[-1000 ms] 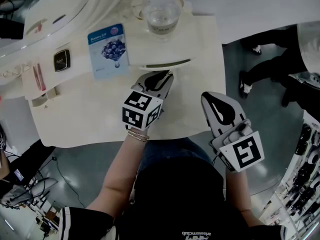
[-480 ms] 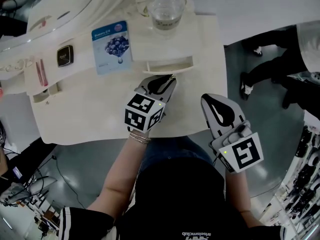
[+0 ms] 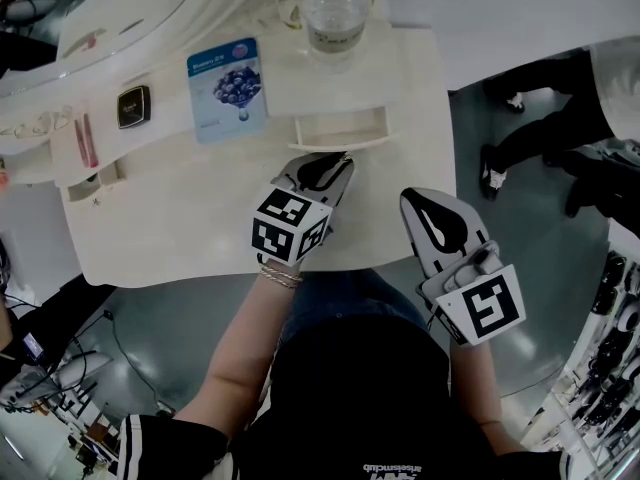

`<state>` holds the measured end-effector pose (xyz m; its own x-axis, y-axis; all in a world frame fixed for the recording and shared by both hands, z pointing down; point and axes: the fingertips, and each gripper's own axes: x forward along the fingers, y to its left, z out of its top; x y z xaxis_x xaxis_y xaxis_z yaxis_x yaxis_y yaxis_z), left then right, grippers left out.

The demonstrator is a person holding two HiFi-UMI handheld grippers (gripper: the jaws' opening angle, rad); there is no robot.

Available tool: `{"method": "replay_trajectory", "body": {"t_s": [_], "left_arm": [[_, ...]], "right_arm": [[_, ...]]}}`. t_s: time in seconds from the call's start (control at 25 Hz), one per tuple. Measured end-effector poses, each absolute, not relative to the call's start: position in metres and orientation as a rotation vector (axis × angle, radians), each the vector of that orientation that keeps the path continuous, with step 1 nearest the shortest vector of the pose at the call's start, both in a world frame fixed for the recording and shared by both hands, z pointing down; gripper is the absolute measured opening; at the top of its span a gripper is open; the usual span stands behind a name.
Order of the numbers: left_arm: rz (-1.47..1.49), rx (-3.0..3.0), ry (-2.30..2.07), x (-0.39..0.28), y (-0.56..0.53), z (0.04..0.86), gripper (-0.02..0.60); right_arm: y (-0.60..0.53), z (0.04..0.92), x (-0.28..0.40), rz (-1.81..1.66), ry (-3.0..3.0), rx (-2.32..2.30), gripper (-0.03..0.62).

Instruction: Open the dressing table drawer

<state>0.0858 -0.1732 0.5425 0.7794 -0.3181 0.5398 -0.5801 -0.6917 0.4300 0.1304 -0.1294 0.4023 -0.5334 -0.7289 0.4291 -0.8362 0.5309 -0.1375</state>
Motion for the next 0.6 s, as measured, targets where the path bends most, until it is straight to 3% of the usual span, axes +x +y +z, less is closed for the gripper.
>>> {"method": "replay_trajectory", "body": {"t_s": [0.6], "left_arm": [[0.633, 2.397, -0.64, 0.065, -0.149, 0.533, 0.121]], "right_arm": [[-0.124, 0.39, 0.118, 0.425, -2.489, 1.295, 0.02]]}}
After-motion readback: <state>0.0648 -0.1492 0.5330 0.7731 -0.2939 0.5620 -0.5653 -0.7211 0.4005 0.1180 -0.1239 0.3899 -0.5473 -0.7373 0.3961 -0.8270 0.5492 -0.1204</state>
